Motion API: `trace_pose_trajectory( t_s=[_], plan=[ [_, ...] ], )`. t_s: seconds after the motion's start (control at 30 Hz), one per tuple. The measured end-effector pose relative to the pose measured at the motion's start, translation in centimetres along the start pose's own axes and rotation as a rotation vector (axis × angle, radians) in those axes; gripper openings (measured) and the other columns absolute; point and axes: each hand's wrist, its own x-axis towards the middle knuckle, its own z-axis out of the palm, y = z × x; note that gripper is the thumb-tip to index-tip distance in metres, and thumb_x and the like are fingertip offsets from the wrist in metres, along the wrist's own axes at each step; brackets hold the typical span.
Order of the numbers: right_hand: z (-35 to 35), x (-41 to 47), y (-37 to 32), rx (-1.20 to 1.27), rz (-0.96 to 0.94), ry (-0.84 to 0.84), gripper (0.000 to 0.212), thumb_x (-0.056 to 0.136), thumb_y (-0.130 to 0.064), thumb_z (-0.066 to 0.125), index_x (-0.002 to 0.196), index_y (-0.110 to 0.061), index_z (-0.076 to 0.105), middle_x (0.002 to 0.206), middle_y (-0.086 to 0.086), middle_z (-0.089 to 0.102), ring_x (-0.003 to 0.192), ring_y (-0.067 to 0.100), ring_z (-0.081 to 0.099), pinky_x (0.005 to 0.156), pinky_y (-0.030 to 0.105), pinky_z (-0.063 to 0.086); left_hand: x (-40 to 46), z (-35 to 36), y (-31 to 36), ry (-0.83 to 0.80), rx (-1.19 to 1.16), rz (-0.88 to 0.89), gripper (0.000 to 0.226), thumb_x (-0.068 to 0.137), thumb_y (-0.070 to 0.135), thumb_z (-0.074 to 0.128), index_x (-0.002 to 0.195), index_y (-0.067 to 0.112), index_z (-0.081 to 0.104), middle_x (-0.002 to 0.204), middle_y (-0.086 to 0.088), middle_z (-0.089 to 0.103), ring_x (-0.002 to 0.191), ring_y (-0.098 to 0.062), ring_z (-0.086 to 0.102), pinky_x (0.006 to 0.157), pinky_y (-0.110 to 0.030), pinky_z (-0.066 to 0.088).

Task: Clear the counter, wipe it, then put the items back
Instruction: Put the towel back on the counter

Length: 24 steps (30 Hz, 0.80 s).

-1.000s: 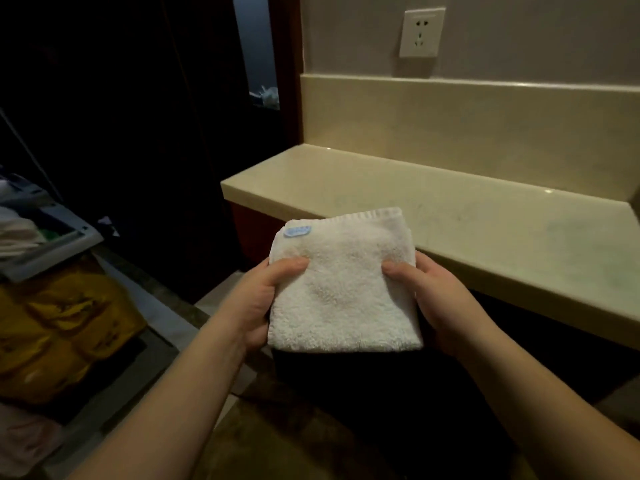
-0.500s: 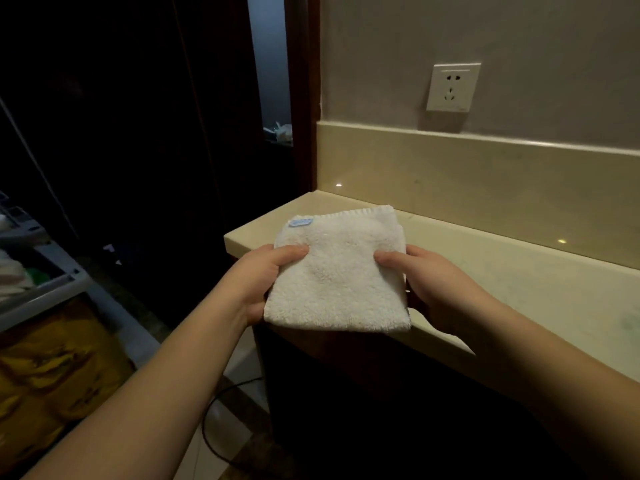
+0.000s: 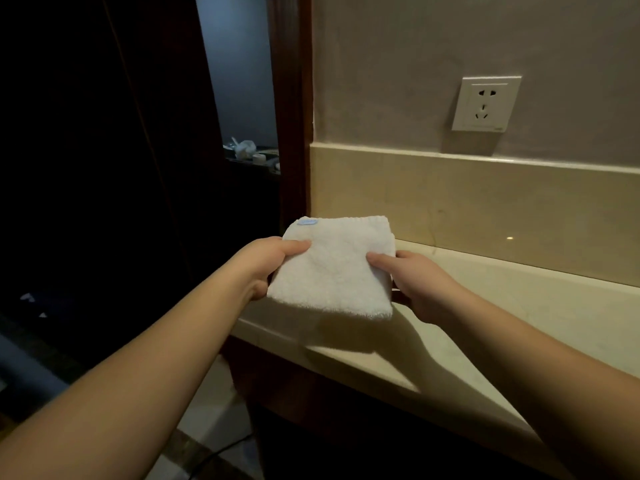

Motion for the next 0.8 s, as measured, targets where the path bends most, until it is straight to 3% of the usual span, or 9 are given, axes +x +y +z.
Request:
trace_pose_trajectory(
  t_s=[0.13,0.27,0.4,0.5,0.6,0.67,0.73,0.8],
  plan=[
    [2.1,4.0,-0.2,-0.016,0.038,0.078,0.032,0.094,-0.030,0.061,0.116,-0.007,0.058,0.107,0.006,0.068,0.090,0.021,0.068,0.070,0.030,0.056,5.2,-1.6,0.9,-0.013,0.057,-0.047,0.023,0.089,0.022,0.069,0.106,0.007,0.065,0.093,-0.010,0.075,0.081,-0.027,0.074,0.066,-0.038,0.058],
    [3.6,7.5,-0.4,-0.050,0.082,0.167,0.035,0.093,-0.031,0.061,0.116,-0.005,0.057,0.105,0.007,0.067,0.090,0.023,0.067,0.079,0.033,0.056,9.4,-2.5,1.8,-0.053,0.130,-0.109,0.028,0.089,0.024,0.070,0.107,0.003,0.065,0.099,-0.013,0.074,0.088,-0.032,0.072,0.079,-0.046,0.058],
    [4.6,10.7,-0.5,-0.079,0.109,0.250,0.032,0.092,-0.030,0.060,0.111,-0.006,0.058,0.101,0.007,0.065,0.091,0.024,0.065,0.086,0.035,0.054,13.0,-2.5,2.3,-0.060,0.187,-0.124,0.024,0.091,0.024,0.068,0.102,0.003,0.065,0.090,-0.012,0.073,0.076,-0.028,0.070,0.059,-0.036,0.055],
    [5.0,12.7,-0.6,-0.173,0.150,0.318,0.037,0.089,-0.038,0.060,0.110,-0.008,0.059,0.103,0.006,0.065,0.093,0.026,0.065,0.091,0.038,0.053,15.3,-2.3,2.5,-0.064,0.231,-0.129,0.027,0.092,0.025,0.067,0.106,0.002,0.065,0.091,-0.012,0.071,0.074,-0.027,0.068,0.057,-0.035,0.052],
    [5.3,14.4,-0.9,-0.247,0.146,0.362,0.045,0.087,-0.036,0.059,0.120,-0.005,0.056,0.109,0.008,0.064,0.097,0.027,0.063,0.091,0.040,0.052,17.8,-2.2,2.3,-0.029,0.281,-0.090,0.037,0.090,0.029,0.069,0.113,0.001,0.063,0.099,-0.013,0.070,0.083,-0.029,0.068,0.069,-0.040,0.055],
    [5.5,15.1,-1.0,-0.327,0.116,0.387,0.053,0.089,-0.031,0.057,0.134,-0.005,0.045,0.119,0.010,0.059,0.107,0.029,0.058,0.090,0.033,0.049,19.3,-2.3,2.1,0.008,0.404,-0.011,0.047,0.090,0.035,0.067,0.124,0.003,0.059,0.109,-0.012,0.067,0.096,-0.030,0.064,0.083,-0.041,0.053],
    [5.7,15.1,-1.1,-0.509,0.019,0.399,0.064,0.091,-0.030,0.056,0.145,-0.007,0.030,0.137,0.011,0.049,0.123,0.029,0.050,0.090,0.028,0.039,20.1,-2.4,1.8,0.059,0.595,0.111,0.059,0.093,0.039,0.062,0.140,0.007,0.047,0.129,-0.013,0.057,0.113,-0.031,0.056,0.088,-0.037,0.046],
    [5.8,14.8,-0.8,-0.671,-0.143,0.369,0.068,0.091,-0.035,0.057,0.148,-0.013,0.027,0.148,0.008,0.038,0.132,0.024,0.042,0.099,0.030,0.035,20.6,-2.5,1.5,0.130,0.764,0.226,0.063,0.093,0.041,0.059,0.146,0.013,0.038,0.143,-0.012,0.043,0.126,-0.031,0.046,0.097,-0.039,0.043]
  ],
)
